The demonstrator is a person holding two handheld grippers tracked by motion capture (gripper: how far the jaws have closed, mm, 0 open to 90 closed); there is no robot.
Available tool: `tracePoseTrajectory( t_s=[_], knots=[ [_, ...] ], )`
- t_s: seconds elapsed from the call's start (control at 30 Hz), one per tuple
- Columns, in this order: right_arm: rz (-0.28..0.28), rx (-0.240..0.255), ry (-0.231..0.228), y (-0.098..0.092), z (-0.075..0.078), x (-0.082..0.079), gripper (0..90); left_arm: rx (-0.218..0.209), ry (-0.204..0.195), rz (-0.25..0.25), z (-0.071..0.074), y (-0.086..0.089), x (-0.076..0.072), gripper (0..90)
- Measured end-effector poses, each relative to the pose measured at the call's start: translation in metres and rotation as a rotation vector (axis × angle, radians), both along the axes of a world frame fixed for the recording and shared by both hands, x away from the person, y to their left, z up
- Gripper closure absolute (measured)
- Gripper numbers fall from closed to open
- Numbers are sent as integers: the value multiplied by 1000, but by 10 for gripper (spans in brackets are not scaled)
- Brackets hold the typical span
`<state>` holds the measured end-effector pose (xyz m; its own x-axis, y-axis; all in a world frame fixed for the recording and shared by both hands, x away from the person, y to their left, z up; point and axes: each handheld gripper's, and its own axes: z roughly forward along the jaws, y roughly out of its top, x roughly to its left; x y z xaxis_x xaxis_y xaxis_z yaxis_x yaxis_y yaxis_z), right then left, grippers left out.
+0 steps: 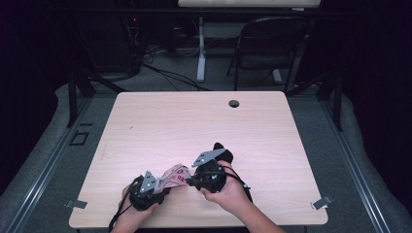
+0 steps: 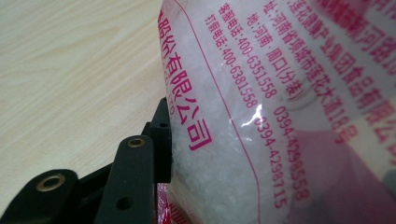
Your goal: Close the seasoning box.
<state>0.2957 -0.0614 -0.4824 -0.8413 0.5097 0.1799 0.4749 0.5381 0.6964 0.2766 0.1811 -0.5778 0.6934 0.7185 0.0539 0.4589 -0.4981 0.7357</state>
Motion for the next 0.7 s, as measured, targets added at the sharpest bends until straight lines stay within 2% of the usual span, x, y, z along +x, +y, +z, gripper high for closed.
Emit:
tracePoseTrajectory(
  t_s=[0.23,0.4,0.7],
  knots=[
    [-1,37,10,-5,6,1,868,4,-38,20,12,4,-2,605],
    [-2,69,-4,-8,13,-1,834,-10,-70,25,19,5,-4,609],
    [-13,89,-15,-12,18,-1,784,9,-85,38,20,7,-4,610]
  ],
)
